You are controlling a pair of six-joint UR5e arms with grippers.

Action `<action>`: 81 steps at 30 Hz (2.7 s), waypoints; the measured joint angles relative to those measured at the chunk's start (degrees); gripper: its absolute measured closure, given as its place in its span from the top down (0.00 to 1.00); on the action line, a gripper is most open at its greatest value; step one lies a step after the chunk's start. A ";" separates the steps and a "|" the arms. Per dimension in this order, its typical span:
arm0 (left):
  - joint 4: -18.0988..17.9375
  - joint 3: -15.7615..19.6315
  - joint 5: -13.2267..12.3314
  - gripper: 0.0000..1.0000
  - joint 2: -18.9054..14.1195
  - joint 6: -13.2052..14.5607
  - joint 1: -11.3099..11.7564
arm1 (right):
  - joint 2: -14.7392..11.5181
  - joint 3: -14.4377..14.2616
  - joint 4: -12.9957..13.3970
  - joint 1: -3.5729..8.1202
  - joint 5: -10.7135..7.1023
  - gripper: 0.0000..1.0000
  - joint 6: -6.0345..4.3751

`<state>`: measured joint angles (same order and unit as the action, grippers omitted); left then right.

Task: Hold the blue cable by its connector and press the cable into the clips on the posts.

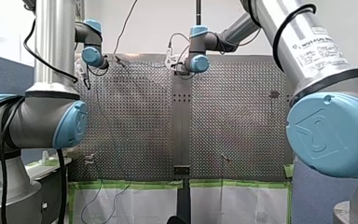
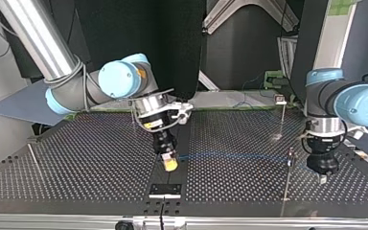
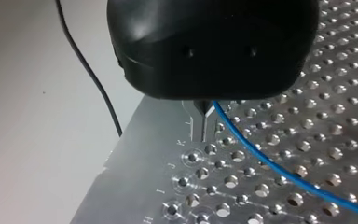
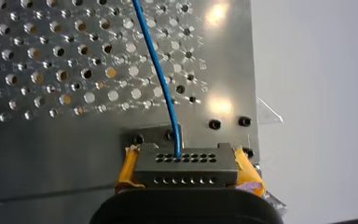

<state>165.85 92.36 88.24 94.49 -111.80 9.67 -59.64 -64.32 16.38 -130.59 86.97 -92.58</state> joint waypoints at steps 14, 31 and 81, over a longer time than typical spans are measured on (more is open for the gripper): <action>0.28 -0.25 -2.13 0.15 3.61 0.79 0.21 | 0.61 2.35 -0.99 -0.78 -1.34 0.00 -0.05; 7.40 -0.16 3.36 1.00 0.29 4.60 -0.71 | 0.62 2.33 -1.74 -1.23 -1.36 0.00 -0.03; 18.68 6.68 0.77 1.00 -15.99 6.60 -8.22 | 0.61 2.31 -3.64 -1.36 -1.28 0.00 0.45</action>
<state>184.53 99.03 89.01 78.50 -105.20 1.45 -59.04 -62.01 12.74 -131.95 85.69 -92.13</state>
